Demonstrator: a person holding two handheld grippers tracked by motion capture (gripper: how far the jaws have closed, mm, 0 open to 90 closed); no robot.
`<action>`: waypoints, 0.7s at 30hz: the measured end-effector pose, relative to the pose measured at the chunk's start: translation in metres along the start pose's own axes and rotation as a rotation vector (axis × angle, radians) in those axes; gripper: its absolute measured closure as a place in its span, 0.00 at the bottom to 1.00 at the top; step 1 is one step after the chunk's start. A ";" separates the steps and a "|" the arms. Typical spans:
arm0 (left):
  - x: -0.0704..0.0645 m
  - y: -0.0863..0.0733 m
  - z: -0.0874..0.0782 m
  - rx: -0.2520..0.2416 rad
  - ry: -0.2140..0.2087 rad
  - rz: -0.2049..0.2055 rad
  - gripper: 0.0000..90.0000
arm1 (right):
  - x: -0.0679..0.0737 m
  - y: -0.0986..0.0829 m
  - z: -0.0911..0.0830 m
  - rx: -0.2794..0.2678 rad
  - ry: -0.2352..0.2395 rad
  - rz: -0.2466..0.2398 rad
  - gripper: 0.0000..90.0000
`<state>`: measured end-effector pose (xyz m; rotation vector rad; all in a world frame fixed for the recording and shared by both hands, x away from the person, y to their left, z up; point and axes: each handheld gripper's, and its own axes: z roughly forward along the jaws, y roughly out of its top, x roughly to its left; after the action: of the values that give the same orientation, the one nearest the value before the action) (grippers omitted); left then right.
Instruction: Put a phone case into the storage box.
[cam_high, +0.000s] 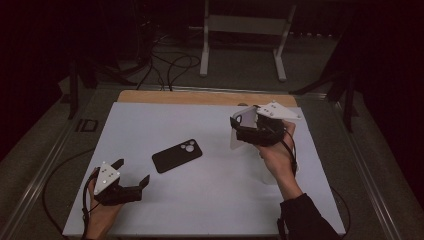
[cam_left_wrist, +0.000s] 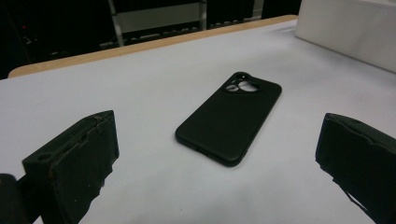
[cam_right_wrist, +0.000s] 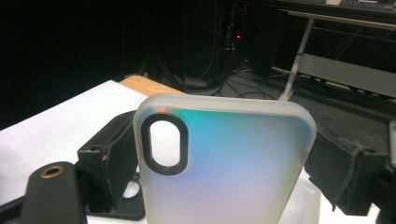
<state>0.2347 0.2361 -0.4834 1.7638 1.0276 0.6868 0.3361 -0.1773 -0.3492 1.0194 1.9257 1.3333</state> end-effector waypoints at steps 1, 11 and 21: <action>0.002 -0.002 -0.001 0.001 0.001 -0.004 0.00 | -0.004 0.001 0.002 0.001 -0.009 0.006 0.19; 0.005 -0.009 -0.001 0.015 0.023 0.005 0.00 | -0.028 0.003 0.008 0.003 -0.063 0.044 0.19; 0.004 -0.010 -0.001 0.003 0.041 0.002 0.00 | -0.048 0.008 0.015 0.005 -0.116 0.078 0.19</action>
<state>0.2328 0.2423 -0.4924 1.7605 1.0552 0.7255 0.3756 -0.2085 -0.3451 1.1585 1.8214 1.2832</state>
